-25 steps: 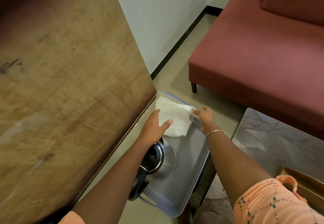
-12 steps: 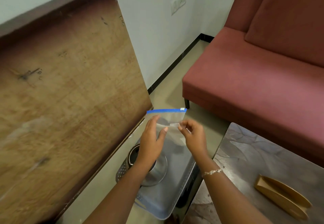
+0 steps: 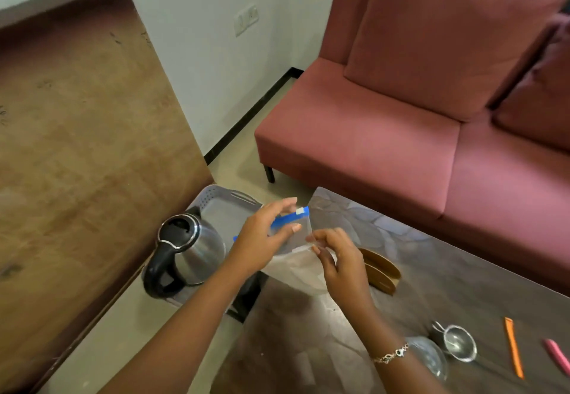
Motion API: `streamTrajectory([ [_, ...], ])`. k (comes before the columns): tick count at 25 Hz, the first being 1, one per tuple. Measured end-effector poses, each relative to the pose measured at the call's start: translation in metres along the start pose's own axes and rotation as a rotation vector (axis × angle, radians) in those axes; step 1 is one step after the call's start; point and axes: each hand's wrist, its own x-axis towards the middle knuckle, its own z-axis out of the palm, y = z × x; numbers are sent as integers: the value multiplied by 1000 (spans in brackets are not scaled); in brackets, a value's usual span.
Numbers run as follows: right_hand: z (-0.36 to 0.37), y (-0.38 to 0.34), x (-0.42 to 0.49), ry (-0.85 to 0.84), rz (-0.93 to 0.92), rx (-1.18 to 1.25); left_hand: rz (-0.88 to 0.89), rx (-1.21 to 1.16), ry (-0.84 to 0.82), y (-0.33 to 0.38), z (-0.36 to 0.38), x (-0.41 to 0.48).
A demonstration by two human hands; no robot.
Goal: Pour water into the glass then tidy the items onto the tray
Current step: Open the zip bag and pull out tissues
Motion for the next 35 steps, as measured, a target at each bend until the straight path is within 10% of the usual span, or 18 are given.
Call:
streamTrajectory([
  [11, -110, 6, -76, 143, -24, 408, 324, 143, -49, 83, 90, -61],
  [35, -190, 35, -108, 539, -76, 250, 121, 303, -100, 76, 95, -114],
])
